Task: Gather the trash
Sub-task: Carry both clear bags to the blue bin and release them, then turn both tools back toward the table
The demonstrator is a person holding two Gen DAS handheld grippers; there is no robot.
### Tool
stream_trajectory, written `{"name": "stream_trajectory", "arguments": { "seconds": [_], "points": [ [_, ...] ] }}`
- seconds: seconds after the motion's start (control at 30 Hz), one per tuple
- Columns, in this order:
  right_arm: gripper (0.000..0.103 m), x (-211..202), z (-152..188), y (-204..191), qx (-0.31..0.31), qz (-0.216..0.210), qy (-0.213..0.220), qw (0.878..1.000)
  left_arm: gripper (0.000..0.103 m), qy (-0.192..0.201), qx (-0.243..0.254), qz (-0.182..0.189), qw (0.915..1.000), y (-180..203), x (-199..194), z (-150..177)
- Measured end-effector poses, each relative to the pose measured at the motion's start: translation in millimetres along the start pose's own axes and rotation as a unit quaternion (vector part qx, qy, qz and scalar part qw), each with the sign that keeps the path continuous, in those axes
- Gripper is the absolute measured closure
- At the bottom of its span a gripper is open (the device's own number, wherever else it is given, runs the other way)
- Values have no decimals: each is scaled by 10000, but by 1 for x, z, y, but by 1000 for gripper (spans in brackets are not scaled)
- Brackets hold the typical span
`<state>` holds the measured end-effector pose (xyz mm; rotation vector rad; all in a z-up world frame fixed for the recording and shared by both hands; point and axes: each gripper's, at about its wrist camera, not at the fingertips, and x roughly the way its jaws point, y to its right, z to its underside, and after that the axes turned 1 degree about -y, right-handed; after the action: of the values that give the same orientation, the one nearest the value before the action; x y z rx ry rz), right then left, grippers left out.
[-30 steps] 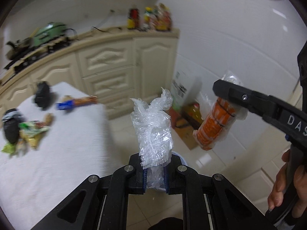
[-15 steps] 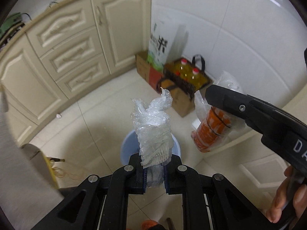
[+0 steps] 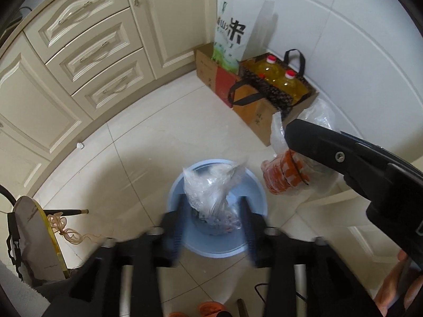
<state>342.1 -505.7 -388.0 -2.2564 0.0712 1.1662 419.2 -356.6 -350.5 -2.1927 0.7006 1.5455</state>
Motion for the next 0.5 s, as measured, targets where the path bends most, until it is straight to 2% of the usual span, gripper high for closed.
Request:
{"name": "stream_trajectory", "arguments": {
  "seconds": [0.07, 0.17, 0.5],
  "points": [
    [85, 4, 0, 0, 5, -9, -14, 10000, 37, 42, -27, -4, 10000, -2, 2, 1],
    [85, 10, 0, -2, 6, -12, -69, 10000, 34, 44, -50, -108, 9999, -5, 3, 7],
    [83, 28, 1, -11, 3, 18, -271, 9996, 34, -10, -194, -225, 9996, -15, -9, 19]
  ]
}}
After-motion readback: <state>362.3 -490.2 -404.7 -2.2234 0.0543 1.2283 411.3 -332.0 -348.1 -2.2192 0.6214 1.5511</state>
